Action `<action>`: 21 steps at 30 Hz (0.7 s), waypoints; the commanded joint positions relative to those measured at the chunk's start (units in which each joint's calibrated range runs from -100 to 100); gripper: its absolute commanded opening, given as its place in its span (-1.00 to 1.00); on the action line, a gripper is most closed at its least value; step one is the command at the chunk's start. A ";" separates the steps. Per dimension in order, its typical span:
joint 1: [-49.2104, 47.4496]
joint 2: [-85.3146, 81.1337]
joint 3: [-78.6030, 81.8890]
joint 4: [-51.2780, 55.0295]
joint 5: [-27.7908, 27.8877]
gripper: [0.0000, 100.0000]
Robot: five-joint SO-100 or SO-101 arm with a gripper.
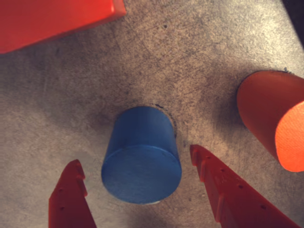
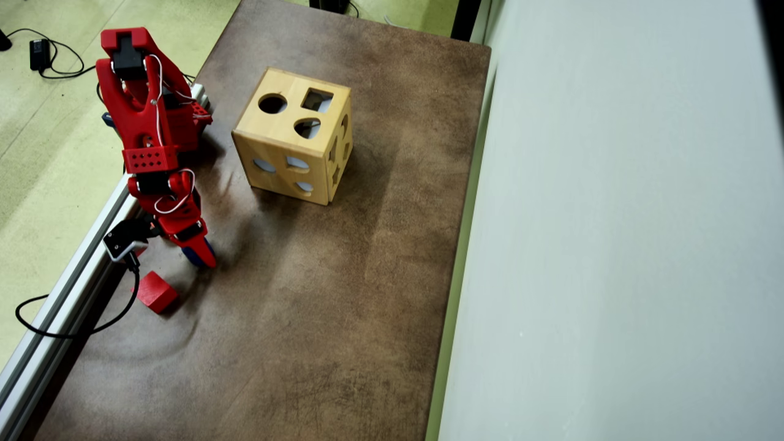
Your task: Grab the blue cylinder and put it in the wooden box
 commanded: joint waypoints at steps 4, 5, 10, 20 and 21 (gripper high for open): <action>-0.27 1.94 -4.47 -1.82 -0.20 -0.29; -0.20 2.20 -4.56 -1.82 -0.20 -0.29; -0.27 3.73 -4.56 -1.82 -0.20 -0.29; 0.10 3.81 -4.56 -1.74 -0.20 -0.31; 0.17 3.64 -4.56 -1.74 -0.20 -0.31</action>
